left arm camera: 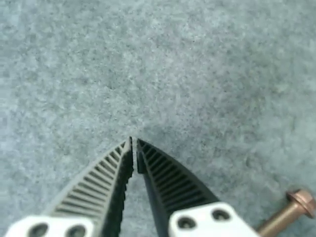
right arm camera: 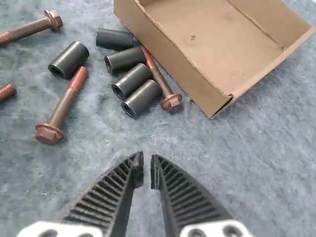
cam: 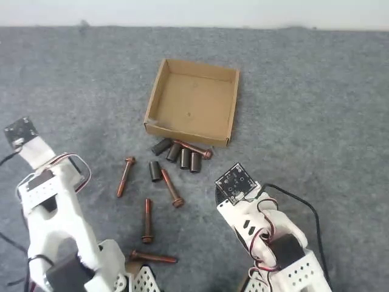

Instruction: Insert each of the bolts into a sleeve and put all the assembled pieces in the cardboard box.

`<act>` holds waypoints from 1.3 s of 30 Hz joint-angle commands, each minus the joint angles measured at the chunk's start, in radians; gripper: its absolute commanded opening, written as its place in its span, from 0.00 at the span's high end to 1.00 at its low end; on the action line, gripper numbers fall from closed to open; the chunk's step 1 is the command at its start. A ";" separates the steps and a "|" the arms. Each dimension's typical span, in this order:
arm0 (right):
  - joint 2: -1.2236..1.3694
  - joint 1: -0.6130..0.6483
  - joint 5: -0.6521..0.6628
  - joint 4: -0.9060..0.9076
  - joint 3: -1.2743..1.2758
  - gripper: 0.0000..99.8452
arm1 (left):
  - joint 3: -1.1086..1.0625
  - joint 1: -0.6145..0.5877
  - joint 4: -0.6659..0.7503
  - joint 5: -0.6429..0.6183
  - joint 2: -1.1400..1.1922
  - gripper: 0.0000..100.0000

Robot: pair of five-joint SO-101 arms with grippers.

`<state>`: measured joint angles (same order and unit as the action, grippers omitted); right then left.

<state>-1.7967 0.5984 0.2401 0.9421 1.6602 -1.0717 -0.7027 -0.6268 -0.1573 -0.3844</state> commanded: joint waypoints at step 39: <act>1.078 0.753 0.006 -0.285 -0.496 0.89 | 0.042 0.003 0.066 -0.023 0.005 0.99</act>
<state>-0.7211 1.3226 0.2432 0.6490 1.2183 -1.0717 -0.7027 -0.5915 -0.1680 -0.3751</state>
